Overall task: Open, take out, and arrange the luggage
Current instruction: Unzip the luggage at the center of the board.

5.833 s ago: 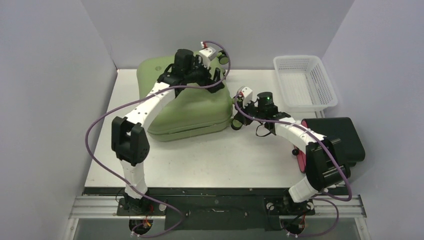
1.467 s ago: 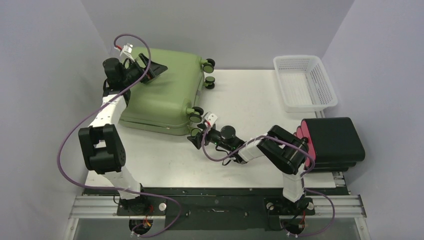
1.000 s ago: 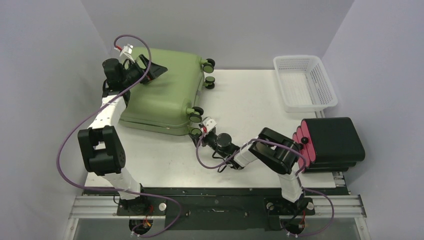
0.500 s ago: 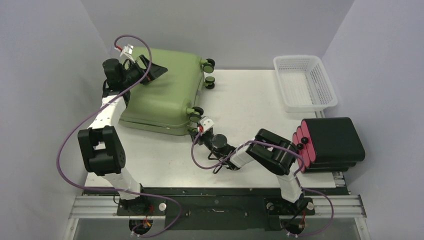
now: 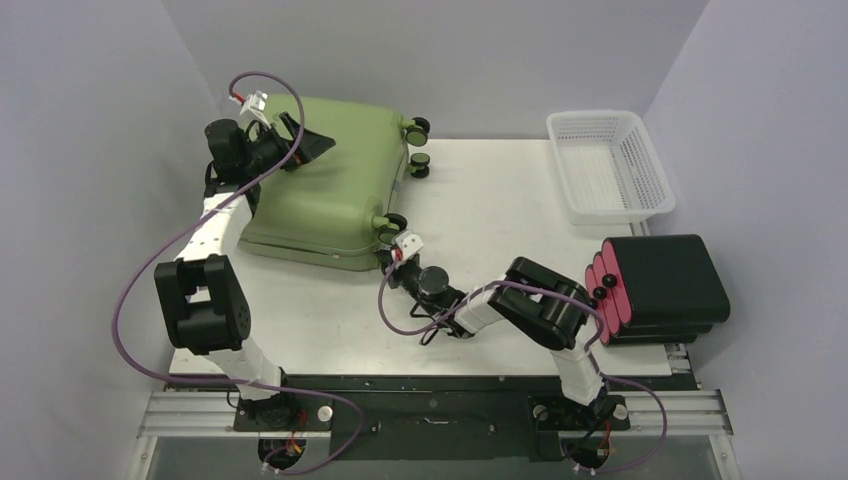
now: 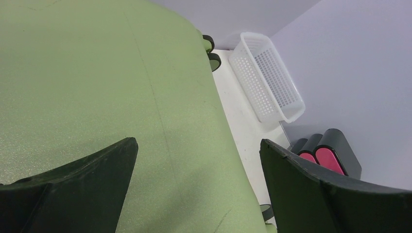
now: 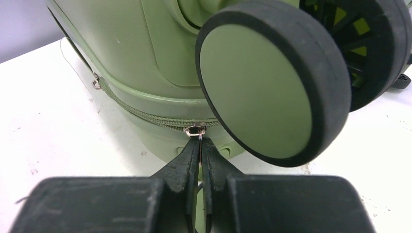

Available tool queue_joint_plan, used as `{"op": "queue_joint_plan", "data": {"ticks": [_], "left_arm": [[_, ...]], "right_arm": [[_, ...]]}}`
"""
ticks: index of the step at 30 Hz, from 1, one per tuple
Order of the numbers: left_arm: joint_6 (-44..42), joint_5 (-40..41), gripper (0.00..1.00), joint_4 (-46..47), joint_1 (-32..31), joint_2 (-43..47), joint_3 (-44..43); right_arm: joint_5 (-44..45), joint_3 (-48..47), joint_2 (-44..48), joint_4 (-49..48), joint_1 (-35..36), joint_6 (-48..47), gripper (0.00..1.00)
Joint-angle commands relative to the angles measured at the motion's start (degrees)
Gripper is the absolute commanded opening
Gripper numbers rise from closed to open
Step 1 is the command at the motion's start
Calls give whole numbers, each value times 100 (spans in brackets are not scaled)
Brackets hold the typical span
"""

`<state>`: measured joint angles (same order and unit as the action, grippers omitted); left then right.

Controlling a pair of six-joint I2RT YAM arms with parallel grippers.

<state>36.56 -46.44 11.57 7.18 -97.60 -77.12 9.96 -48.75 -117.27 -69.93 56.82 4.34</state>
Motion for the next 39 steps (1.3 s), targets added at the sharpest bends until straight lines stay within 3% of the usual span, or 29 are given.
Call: {"op": "queue_joint_plan", "data": {"ticks": [1,15,19,21,28,39], "left_arm": [[-156,132,96,-463,-45,58,146],[-1311,858,96,-1414,-621,-9,208],[-1390,905,96,-1469,-640,-8,201],[-1404,889,96,-1468,-639,-13,218],[-1267,205,97,-1440,-658,-159,-52],[-1240,-984,98,-1378,-1037,-234,-359]], "right_arm": [[-276,64,154,-127,-335,128,0],[-938,372,946,826,-1114,445,0],[-1421,183,936,1155,-1430,772,0],[-1973,88,836,1128,-1673,1464,0],[-3557,-185,358,298,-2205,2705,0],[-4775,-1106,-541,-46,-2599,3946,0]]}}
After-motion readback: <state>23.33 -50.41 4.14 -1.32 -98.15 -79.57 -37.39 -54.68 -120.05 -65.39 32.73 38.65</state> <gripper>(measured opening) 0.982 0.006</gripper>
